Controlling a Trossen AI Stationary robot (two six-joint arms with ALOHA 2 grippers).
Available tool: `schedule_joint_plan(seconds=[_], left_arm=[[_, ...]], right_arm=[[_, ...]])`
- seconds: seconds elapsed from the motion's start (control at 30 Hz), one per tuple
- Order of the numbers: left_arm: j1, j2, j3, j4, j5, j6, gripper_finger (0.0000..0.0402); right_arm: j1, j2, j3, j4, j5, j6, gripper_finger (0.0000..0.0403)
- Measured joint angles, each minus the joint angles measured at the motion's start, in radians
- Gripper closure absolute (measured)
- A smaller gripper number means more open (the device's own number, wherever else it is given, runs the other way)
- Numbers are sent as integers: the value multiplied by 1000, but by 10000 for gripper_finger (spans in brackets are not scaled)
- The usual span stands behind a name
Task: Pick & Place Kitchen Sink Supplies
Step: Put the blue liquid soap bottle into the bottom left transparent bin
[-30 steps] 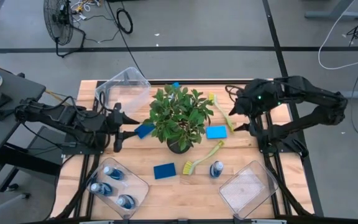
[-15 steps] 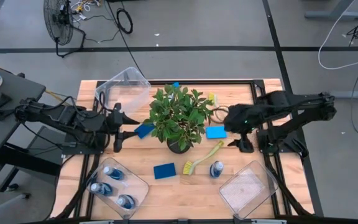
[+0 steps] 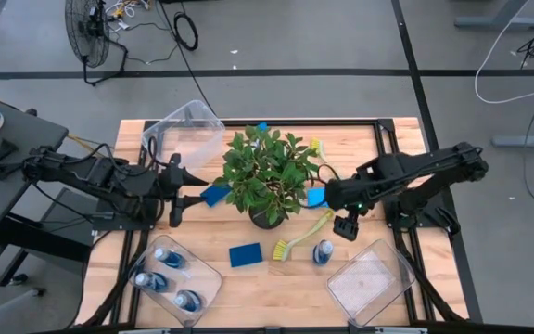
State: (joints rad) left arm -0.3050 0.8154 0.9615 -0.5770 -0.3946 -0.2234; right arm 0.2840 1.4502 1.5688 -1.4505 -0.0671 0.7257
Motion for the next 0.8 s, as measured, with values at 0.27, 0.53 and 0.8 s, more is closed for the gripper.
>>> schedule_joint_plan(seconds=[0.27,0.53,0.8], left_arm=[[0,0,0,0,0,0,207],[0,0,0,0,0,-1,207],[0,0,1,0,0,-3,207]], right_arm=[[117,32,0,51,69,-135,81],[186,36,-45,197,108,-275,81],[196,36,-195,363,73,-266,81]])
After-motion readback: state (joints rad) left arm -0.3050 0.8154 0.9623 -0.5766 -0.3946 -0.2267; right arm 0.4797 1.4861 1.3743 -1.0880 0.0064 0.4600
